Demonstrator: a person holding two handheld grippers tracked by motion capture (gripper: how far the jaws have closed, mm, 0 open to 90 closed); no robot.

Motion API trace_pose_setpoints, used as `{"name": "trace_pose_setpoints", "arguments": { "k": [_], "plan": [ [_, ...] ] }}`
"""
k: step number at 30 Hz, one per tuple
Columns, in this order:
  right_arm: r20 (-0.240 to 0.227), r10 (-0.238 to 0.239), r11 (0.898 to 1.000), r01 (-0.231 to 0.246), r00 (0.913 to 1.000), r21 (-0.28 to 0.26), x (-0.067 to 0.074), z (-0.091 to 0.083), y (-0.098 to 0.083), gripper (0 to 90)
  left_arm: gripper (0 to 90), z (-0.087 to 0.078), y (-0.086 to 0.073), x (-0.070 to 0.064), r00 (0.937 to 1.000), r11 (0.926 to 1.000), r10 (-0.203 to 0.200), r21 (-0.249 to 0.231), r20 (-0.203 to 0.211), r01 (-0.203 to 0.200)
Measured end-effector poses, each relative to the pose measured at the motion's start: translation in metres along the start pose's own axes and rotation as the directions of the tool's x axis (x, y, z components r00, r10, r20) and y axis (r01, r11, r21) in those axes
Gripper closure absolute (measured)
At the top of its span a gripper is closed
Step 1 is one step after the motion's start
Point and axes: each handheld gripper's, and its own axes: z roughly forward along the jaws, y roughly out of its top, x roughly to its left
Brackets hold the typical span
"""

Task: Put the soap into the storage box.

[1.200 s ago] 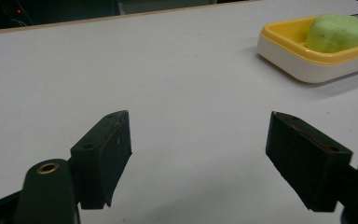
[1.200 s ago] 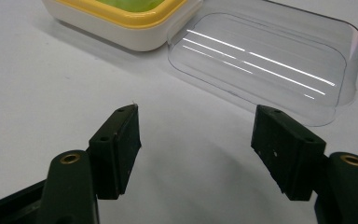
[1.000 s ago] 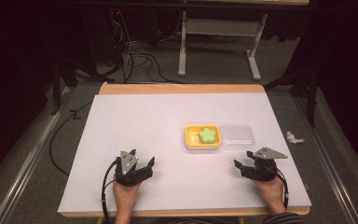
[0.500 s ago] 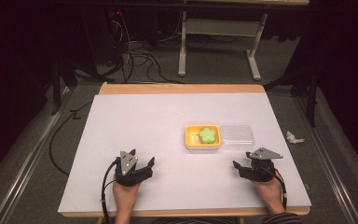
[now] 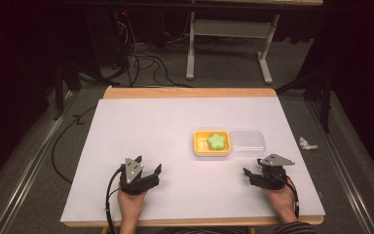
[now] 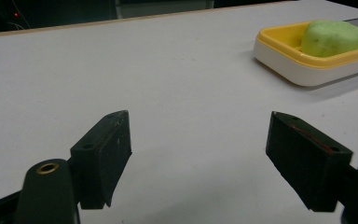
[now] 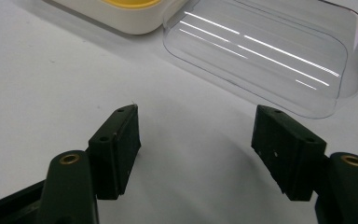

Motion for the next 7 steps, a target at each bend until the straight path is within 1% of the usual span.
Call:
{"name": "trace_pose_setpoints", "arguments": {
  "k": [4, 5, 7],
  "plan": [
    [-0.007, 0.005, 1.0, -0.004, 1.0, 0.005, -0.0001, 0.0004, 0.0002, 33.0, 22.9, -0.0001, 0.0002, 0.0001, 1.0, 1.0, -0.003, -0.002, 0.002, 0.003],
    [-0.012, 0.012, 1.0, -0.012, 0.9999, 0.006, -0.0009, 0.001, 0.0003, 32.6, 22.9, 0.0004, 0.0004, 0.0, 0.9999, 0.9999, -0.01, 0.001, 0.002, 0.01],
    [-0.013, 0.014, 1.0, -0.014, 0.9998, 0.01, -0.0011, 0.0014, 0.0005, 32.3, 22.9, 0.0006, 0.0002, 0.0002, 1.0, 1.0, -0.006, 0.007, 0.0, 0.006]
  ]
}}
